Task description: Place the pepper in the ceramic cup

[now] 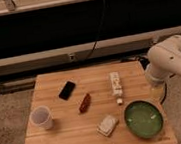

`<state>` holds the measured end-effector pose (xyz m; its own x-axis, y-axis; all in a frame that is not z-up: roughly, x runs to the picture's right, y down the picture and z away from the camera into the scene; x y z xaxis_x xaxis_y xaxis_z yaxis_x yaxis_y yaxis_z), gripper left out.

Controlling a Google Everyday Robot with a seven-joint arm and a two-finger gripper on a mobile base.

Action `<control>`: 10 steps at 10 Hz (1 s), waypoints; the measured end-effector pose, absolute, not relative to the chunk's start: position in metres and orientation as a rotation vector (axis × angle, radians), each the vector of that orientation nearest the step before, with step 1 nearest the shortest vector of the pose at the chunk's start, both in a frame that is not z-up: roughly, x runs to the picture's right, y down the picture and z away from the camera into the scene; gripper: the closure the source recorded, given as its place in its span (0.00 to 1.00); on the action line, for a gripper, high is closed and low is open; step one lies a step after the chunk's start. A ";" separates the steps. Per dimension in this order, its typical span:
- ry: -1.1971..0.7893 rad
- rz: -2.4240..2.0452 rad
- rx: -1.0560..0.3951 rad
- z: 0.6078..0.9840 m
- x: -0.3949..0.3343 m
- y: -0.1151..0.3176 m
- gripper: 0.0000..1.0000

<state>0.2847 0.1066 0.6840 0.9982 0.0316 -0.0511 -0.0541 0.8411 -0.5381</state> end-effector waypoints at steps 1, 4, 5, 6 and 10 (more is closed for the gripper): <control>0.041 0.045 -0.570 0.684 0.285 0.107 0.20; 0.041 0.001 -0.567 0.693 0.261 0.100 0.20; 0.039 -0.028 -0.566 0.698 0.241 0.095 0.20; 0.041 -0.051 -0.567 0.702 0.229 0.092 0.20; 0.042 -0.122 -0.566 0.713 0.198 0.090 0.20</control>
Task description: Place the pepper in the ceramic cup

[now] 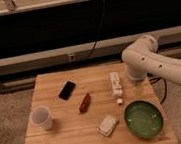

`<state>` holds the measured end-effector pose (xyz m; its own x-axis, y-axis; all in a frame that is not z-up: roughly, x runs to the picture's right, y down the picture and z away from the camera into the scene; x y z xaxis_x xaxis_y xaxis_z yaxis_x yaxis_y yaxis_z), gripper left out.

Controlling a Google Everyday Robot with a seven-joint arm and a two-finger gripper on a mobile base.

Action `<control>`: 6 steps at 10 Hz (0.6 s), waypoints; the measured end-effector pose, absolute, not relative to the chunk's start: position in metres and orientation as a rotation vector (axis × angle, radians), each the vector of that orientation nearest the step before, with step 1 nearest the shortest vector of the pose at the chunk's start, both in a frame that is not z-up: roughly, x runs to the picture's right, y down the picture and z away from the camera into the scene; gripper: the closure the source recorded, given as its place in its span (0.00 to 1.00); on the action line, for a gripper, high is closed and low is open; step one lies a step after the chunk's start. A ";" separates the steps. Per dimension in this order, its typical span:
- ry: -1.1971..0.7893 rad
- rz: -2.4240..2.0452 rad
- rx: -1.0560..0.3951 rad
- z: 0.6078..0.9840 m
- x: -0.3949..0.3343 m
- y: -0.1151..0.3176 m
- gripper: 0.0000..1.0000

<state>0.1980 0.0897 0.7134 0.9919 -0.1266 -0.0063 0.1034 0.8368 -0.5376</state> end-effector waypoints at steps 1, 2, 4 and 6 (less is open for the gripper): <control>0.038 -0.146 -0.562 0.718 0.183 0.089 0.20; 0.032 -0.170 -0.557 0.723 0.172 0.089 0.20; 0.037 -0.215 -0.555 0.729 0.164 0.091 0.20; 0.030 -0.275 -0.544 0.739 0.145 0.093 0.20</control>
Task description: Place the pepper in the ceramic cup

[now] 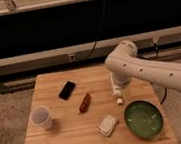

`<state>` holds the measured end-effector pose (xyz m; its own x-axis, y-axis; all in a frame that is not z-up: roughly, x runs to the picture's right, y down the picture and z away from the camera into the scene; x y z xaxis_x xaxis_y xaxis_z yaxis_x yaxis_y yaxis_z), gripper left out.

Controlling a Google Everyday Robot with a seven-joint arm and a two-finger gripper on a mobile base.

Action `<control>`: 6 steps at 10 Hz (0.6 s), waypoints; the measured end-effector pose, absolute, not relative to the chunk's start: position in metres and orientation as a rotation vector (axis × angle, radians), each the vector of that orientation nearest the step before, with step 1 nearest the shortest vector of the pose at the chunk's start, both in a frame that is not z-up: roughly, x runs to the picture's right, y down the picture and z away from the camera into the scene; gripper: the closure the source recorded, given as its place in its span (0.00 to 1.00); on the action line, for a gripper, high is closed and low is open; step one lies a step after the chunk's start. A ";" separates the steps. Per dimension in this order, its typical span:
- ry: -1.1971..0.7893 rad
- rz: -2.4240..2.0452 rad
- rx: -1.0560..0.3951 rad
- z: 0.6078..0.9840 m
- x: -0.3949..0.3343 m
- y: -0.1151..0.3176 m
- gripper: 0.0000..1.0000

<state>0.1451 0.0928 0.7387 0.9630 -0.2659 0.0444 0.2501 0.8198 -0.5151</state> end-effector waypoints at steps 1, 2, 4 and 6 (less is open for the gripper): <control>0.025 -0.303 -0.538 0.744 0.135 0.095 0.20; 0.020 -0.333 -0.533 0.749 0.125 0.097 0.20; 0.016 -0.377 -0.522 0.753 0.119 0.098 0.20; -0.002 -0.435 -0.512 0.756 0.099 0.097 0.20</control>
<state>0.0992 0.0974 0.7564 0.9089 -0.4024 0.1092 0.4035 0.7826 -0.4741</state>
